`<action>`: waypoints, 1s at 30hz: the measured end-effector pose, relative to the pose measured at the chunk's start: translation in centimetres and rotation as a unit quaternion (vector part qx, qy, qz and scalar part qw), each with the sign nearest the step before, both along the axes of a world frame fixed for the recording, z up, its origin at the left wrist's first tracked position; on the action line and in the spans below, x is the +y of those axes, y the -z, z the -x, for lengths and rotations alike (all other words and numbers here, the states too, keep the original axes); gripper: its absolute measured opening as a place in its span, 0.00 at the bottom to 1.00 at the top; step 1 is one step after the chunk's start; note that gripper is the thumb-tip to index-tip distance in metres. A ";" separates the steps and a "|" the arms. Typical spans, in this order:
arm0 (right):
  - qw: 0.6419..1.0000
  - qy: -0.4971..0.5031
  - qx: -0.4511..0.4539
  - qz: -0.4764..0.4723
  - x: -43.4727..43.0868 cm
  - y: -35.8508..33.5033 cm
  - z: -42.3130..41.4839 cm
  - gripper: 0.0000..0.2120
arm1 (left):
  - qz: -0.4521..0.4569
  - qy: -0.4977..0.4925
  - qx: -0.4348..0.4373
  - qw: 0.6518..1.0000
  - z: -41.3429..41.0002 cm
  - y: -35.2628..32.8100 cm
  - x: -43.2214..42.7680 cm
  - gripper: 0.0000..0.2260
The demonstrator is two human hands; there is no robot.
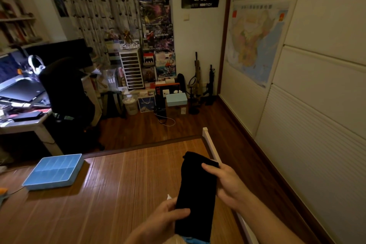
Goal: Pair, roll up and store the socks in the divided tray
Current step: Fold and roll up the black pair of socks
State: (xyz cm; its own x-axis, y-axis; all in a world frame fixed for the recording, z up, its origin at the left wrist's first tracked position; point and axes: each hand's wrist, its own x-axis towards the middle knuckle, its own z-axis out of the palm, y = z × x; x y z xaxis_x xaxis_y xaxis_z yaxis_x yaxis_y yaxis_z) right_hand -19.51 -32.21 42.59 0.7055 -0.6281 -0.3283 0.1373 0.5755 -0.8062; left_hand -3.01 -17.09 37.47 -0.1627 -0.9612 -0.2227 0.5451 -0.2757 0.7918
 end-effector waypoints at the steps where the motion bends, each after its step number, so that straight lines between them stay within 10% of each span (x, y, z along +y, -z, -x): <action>1: 1.000 -0.012 0.002 0.021 0.1 -0.3 0.1 0.18 | 0.024 0.010 -0.017 1.000 -0.3 -0.1 -0.1 0.21; 11: 0.988 -0.098 0.017 0.115 -1.4 -4.1 1.0 0.18 | 0.051 0.072 -0.151 0.985 -0.1 -1.1 -1.4 0.20; 30: 0.950 -0.068 0.137 0.271 -4.0 -4.9 0.5 0.11 | 0.054 0.139 -0.108 0.983 -0.2 -1.7 -0.9 0.22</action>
